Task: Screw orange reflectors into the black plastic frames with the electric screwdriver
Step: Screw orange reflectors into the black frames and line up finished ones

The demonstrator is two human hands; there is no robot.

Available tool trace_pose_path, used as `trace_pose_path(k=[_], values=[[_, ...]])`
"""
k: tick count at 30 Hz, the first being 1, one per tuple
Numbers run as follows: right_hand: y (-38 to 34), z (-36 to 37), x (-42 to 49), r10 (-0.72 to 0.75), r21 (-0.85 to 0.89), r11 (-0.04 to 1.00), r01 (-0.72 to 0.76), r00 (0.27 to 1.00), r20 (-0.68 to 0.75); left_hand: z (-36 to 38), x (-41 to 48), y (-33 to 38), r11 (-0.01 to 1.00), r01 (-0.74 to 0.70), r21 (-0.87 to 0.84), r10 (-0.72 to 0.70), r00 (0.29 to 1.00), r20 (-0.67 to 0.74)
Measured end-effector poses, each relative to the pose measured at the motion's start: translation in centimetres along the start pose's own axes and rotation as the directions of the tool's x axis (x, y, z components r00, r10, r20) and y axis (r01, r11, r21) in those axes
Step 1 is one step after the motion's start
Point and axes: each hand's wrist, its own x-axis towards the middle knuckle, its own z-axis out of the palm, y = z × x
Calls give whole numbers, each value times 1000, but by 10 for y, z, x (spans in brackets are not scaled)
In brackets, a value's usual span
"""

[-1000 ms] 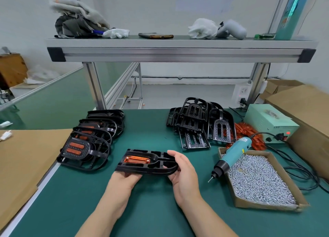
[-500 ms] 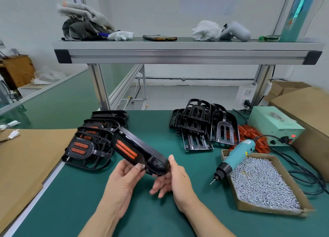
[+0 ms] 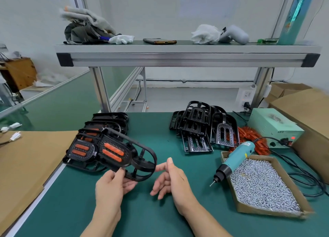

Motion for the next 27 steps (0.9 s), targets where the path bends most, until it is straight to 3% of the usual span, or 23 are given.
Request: trace_pose_path(k=[12, 27], values=[[3, -1, -2, -60, -61, 996, 58, 998, -25, -51, 22, 26, 996, 64, -55, -76, 965, -250], [5, 2, -3, -87, -107, 991, 81, 995, -48, -84, 45, 33, 962, 271, 20, -262, 946, -192]])
